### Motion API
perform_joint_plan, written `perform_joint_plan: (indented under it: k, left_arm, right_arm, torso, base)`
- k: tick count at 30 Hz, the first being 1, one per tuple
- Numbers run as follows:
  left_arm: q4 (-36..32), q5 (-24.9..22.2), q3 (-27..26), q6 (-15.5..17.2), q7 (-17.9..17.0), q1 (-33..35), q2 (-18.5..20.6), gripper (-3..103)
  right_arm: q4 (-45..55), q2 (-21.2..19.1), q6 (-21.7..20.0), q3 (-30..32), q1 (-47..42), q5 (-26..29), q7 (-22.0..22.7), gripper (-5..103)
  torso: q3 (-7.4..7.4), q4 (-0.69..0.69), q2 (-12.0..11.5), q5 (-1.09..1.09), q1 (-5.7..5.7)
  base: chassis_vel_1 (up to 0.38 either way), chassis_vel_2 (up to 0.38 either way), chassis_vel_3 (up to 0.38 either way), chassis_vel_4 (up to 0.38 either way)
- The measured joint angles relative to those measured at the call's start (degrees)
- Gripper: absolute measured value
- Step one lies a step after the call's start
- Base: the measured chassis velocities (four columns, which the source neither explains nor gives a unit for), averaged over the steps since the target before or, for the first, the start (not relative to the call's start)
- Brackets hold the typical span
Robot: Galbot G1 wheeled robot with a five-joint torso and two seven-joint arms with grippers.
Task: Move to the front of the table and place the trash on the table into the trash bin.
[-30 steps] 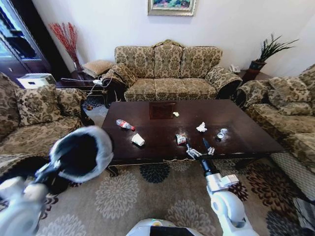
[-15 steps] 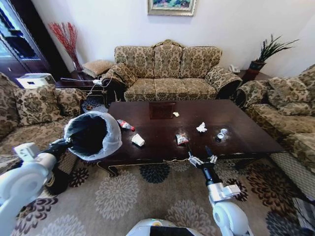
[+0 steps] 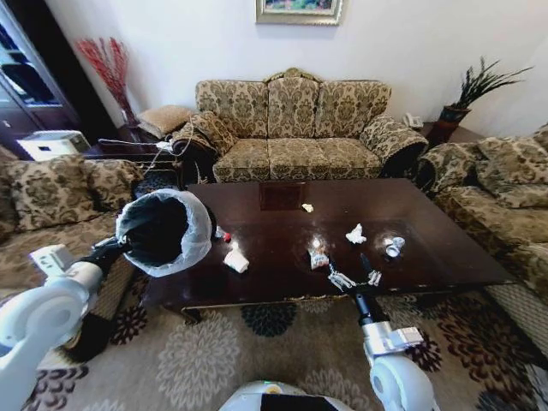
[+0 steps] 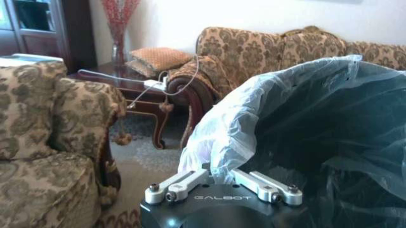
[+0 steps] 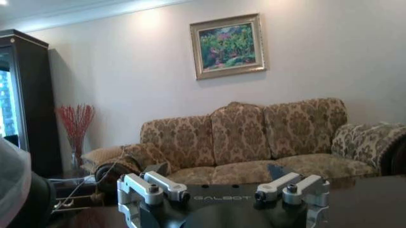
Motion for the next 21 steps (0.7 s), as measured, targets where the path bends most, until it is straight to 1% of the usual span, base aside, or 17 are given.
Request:
perform_joint_plan:
  k: [5,11,13,16,19,21]
  left_arm:
    - [0.0,-0.2,1.0,0.6,0.5,0.0,1.5,0]
    - [0.2,0.0,2.5,0.7,0.8,-1.1,2.5,0]
    - [0.5,0.5,4.4,0.7,0.8,-2.1,2.4,0]
    - [0.5,1.1,5.6,0.7,0.7,-2.4,2.3,0]
    - [0.2,1.5,6.7,0.7,0.7,-2.7,1.9,0]
    - [0.2,1.8,7.3,0.7,0.3,-3.1,1.6,0]
  right_arm:
    - [-0.7,0.4,0.6,-0.2,-0.1,-0.2,-0.2,100]
    - [-1.0,0.3,0.8,-0.4,-0.2,-0.2,-0.2,100]
    - [-1.7,0.3,0.8,-0.7,0.2,-0.2,-0.2,100]
    - [-2.1,0.2,1.0,-0.9,0.5,-0.2,-0.2,100]
    - [-2.6,0.0,1.0,-1.2,1.0,-0.2,-0.2,100]
    - [-3.1,-0.1,0.0,-1.4,1.8,-0.7,0.3,100]
  torso:
    - [-0.06,0.03,0.0,-0.02,-0.16]
    - [-0.05,0.03,0.1,-0.02,-0.15]
    - [-0.04,0.02,0.0,-0.02,-0.11]
    - [-0.03,0.01,0.0,0.02,-0.08]
    - [-0.03,0.01,0.0,0.01,-0.07]
    - [-0.03,0.02,0.0,-0.02,-0.07]
  base:
    - [0.005,0.002,-0.023,-0.001]
    - [0.105,0.024,-0.099,-0.021]
    - [0.083,0.134,-0.083,-0.143]
    - [0.115,0.184,-0.092,-0.19]
    - [0.16,0.252,-0.136,-0.262]
    - [0.165,0.26,-0.164,-0.247]
